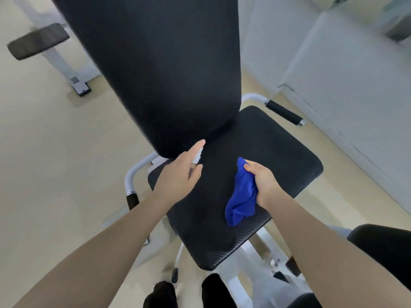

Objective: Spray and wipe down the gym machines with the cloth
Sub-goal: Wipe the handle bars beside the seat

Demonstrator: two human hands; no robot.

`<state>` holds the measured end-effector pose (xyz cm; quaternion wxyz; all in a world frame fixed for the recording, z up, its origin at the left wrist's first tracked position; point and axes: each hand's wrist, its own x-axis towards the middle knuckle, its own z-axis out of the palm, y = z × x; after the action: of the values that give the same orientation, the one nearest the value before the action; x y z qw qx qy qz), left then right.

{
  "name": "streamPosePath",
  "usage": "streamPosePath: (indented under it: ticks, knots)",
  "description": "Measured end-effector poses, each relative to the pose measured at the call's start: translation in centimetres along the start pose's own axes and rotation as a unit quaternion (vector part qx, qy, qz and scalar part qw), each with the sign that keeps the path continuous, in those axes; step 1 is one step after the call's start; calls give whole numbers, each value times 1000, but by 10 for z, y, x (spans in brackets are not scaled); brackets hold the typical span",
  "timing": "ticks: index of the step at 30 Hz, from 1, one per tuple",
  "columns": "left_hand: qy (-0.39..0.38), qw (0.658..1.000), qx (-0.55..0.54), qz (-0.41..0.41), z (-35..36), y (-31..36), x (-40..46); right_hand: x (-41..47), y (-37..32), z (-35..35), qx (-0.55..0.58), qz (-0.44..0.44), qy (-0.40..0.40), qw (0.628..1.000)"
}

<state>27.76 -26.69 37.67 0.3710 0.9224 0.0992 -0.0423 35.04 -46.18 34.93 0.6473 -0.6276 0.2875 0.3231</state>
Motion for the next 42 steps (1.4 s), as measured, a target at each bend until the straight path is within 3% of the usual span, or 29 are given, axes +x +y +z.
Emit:
streamPosePath:
  ticks: [5, 8, 13, 17, 26, 42]
  knots:
    - [-4, 986, 133, 104, 44, 51, 67, 17, -42, -48, 36, -42, 86, 995]
    - [1, 977, 169, 127, 66, 73, 111, 33, -59, -68, 58, -53, 138, 987]
    - [-83, 969, 159, 172, 105, 97, 191, 67, -90, -84, 85, -85, 207, 971]
    - [-168, 943, 181, 224, 137, 109, 235, 90, -114, -93, 79, -101, 251, 959]
    - [-126, 960, 188, 164, 183, 118, 303, 126, -115, -117, 52, -115, 276, 953]
    - [-169, 932, 245, 209, 234, 141, 311, 161, -113, -140, 48, -102, 323, 940]
